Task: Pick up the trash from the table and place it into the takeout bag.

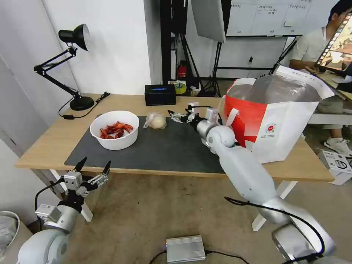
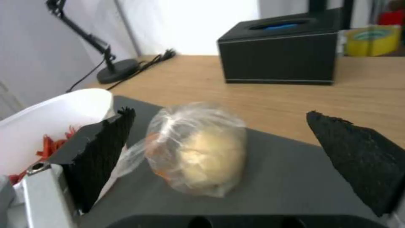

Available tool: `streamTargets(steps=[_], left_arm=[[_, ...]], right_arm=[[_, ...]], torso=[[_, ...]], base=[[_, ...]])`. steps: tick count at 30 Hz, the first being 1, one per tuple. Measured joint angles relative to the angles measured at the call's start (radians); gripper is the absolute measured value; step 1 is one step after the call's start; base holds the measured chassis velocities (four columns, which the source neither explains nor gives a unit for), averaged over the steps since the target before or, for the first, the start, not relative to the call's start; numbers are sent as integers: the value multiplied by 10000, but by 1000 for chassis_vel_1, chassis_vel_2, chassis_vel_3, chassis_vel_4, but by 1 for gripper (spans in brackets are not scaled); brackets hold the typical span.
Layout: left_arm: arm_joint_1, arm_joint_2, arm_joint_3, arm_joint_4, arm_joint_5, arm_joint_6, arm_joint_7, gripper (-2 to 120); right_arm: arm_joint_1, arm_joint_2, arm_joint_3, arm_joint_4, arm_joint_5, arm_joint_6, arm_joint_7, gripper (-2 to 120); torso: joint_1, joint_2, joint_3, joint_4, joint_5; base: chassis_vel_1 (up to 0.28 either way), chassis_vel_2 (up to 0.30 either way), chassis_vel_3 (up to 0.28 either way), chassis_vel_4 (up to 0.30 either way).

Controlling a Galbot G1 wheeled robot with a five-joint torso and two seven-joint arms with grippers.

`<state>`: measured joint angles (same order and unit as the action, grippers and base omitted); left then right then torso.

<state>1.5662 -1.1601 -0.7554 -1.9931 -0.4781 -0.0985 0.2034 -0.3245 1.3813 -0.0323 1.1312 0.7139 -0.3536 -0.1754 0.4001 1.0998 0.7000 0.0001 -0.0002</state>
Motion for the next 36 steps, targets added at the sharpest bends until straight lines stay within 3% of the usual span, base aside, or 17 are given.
streamTargets(steps=[16, 36], left_arm=[[69, -37, -130, -106, -24, -12, 0, 100], [-19, -151, 84, -119, 122, -13, -7, 100]], right_arm=[[1399, 1342, -282, -3013, -1979, 129, -1250, 100], [2025, 1898, -166, -4778, -2790, 629, -2006, 100]], torso=[[0, 1, 0, 0, 1], [-1, 2, 0, 0, 1]], base=[[0, 0, 0, 0], [0, 0, 0, 0]])
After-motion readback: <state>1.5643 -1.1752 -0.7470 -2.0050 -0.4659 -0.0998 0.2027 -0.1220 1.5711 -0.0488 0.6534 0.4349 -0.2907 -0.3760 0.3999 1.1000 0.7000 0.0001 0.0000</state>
